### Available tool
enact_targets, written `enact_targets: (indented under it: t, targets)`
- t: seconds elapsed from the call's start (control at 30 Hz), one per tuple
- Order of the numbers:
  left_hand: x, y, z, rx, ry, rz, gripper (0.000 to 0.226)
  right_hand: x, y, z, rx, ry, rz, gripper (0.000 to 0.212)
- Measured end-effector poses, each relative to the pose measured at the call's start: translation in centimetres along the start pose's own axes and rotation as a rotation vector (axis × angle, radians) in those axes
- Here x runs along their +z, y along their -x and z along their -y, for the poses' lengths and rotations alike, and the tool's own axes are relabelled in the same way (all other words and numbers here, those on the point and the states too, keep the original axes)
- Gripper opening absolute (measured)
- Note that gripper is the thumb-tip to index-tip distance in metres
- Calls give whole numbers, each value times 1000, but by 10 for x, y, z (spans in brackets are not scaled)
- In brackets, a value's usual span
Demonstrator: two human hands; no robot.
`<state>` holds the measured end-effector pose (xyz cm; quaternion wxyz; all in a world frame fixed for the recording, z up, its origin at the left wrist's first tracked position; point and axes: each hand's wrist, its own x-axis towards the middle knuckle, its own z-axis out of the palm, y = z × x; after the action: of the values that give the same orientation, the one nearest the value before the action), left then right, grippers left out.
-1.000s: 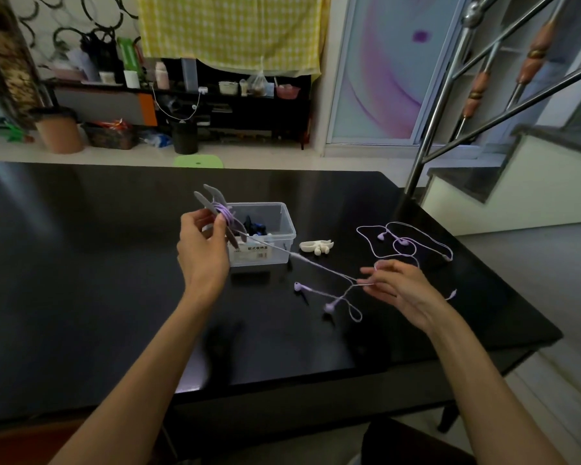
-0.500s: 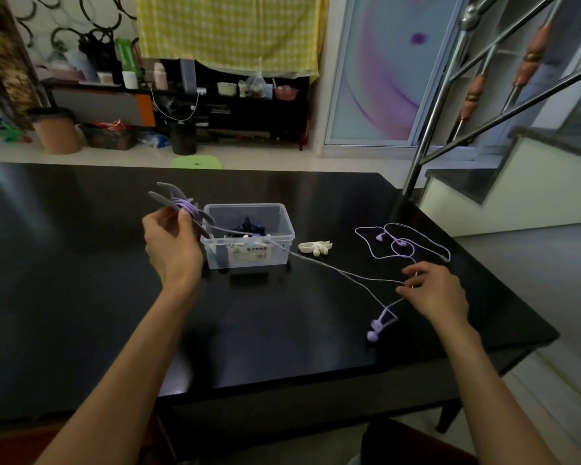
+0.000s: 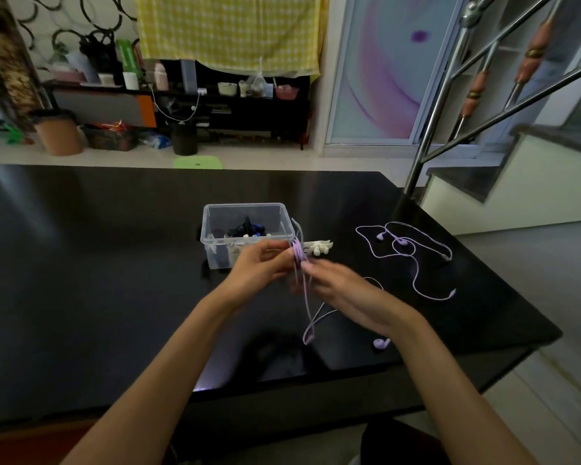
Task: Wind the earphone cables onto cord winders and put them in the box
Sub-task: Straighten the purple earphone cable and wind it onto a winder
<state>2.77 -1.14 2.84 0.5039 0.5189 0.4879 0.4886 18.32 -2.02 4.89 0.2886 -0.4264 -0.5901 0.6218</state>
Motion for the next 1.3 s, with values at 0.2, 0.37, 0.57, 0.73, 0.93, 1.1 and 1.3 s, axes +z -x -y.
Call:
enact_targets:
  t: [0.2,0.37,0.57,0.73,0.93,1.1,1.3]
  targets:
    - [0,-2,7,-10,60,-132,13,-5,1,-10,156,247,-131,28]
    - [-4,-7,25,-5,-381,-40,16,-20,11,-5,8,702,-74,21]
    - [-4,2,16,-124,-527,425,20,-43,17,-9,-39,880,-65,15]
    - [-9,12,6,-194,-459,696,27,-62,27,-5,-63,722,-68,20]
    - [-9,17,-7,-179,-181,717,27,-65,32,-8,16,493,48,22]
    - [-4,15,-7,-137,-4,520,32,-55,21,-15,14,315,3,30]
    - [9,12,1,-108,100,282,27,-38,4,-24,-75,564,-188,39]
